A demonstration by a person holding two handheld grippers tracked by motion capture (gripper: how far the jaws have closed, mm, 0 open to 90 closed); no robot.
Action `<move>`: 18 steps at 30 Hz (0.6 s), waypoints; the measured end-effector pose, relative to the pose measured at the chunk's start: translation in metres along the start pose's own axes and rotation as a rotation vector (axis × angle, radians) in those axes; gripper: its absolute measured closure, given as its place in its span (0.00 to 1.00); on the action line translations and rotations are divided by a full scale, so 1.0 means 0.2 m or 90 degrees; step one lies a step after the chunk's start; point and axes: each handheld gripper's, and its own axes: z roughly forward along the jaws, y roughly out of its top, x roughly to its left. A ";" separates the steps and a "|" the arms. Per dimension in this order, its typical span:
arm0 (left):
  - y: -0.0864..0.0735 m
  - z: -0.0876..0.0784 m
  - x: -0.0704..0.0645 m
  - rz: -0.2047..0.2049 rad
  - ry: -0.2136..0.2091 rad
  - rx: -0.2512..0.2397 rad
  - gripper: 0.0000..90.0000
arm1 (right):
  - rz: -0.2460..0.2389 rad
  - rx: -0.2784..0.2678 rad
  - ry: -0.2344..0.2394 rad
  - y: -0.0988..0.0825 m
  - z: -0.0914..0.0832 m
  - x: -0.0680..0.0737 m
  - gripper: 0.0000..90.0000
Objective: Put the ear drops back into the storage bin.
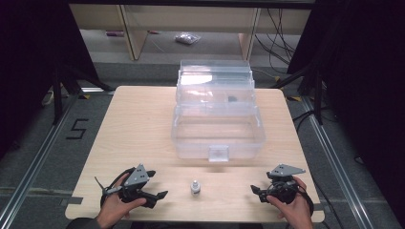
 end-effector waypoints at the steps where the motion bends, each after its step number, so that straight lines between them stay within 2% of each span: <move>1: 0.00 0.00 0.00 0.000 0.000 0.000 0.17 | 0.001 0.001 0.000 0.00 0.00 0.00 0.20; 8: 0.00 0.00 0.00 0.003 0.001 0.006 0.17 | -0.010 -0.001 -0.001 0.00 0.00 0.00 0.21; 9: 0.00 0.00 0.00 0.003 0.001 0.006 0.17 | -0.007 0.002 -0.001 0.00 0.00 0.00 0.21; 10: 0.00 0.00 0.00 0.001 0.001 0.000 0.17 | -0.002 -0.001 -0.016 0.00 0.00 0.01 0.21; 11: 0.00 0.00 0.00 0.001 0.002 -0.001 0.17 | 0.017 0.005 -0.016 0.00 0.00 0.02 0.21; 12: 0.00 0.00 0.00 0.001 0.002 -0.001 0.17 | 0.005 -0.001 -0.018 0.00 0.00 0.01 0.21; 15: 0.00 0.00 0.00 0.001 0.002 -0.001 0.17 | 0.004 -0.001 -0.016 0.00 0.00 0.01 0.21; 16: 0.00 0.00 0.00 0.003 0.001 0.006 0.17 | -0.009 -0.002 -0.015 0.00 0.00 0.01 0.21; 18: 0.00 0.00 0.00 0.003 0.001 0.006 0.17 | -0.010 0.008 -0.004 0.01 0.00 0.01 0.21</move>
